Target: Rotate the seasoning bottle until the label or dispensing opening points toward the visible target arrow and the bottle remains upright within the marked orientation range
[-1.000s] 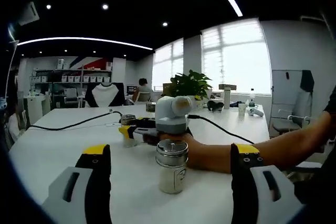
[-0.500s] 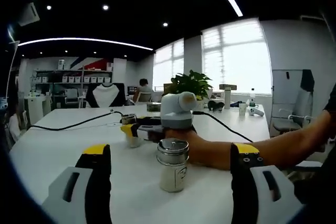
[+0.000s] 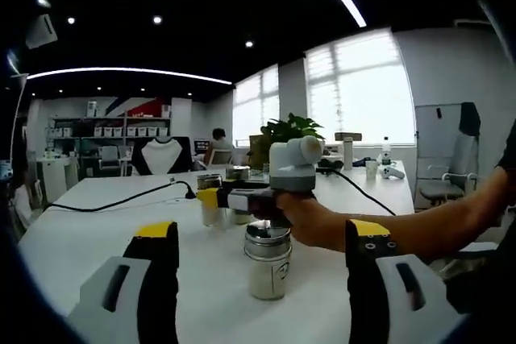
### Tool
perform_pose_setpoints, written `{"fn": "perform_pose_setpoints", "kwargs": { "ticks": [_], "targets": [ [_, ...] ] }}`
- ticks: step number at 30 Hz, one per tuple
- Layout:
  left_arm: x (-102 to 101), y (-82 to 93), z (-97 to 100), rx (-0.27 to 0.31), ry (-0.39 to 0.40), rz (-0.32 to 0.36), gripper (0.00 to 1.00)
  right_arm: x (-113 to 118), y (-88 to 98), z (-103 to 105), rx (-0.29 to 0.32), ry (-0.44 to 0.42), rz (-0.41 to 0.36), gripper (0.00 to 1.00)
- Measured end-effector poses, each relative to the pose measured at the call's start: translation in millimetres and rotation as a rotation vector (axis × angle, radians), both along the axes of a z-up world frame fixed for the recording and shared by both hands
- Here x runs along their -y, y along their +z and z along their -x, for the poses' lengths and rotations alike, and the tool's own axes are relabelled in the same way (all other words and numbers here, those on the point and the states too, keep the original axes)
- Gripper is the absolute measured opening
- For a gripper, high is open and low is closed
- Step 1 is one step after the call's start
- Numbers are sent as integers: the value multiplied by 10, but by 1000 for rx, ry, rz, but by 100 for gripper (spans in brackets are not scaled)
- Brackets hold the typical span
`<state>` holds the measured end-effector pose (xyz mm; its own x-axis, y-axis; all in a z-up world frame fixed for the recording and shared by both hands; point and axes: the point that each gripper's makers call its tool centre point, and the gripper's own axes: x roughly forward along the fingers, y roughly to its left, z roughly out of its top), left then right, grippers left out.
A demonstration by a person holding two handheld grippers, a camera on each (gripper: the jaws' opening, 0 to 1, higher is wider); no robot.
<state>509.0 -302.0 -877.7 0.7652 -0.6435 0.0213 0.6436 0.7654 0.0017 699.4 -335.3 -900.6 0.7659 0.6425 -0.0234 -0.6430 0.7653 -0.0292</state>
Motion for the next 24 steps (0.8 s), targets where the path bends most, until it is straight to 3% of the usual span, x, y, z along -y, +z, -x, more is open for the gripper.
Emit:
{"fn": "perform_pose_setpoints", "kwargs": {
  "ticks": [5,8,11,15,24],
  "targets": [
    [-3,43,28,37,1,-15,88,52,52,63,-15,10,-29,30],
    [-46,156,35,124,38,-20,80,62,111,191,6,32,-15,30],
    [-32,162,55,151,48,-78,79,112,192,315,29,38,-11,30],
    [12,286,110,253,42,-91,76,126,288,487,50,73,-21,30],
    [72,364,170,320,25,-89,64,129,386,910,95,134,-4,30]
  ]
}}
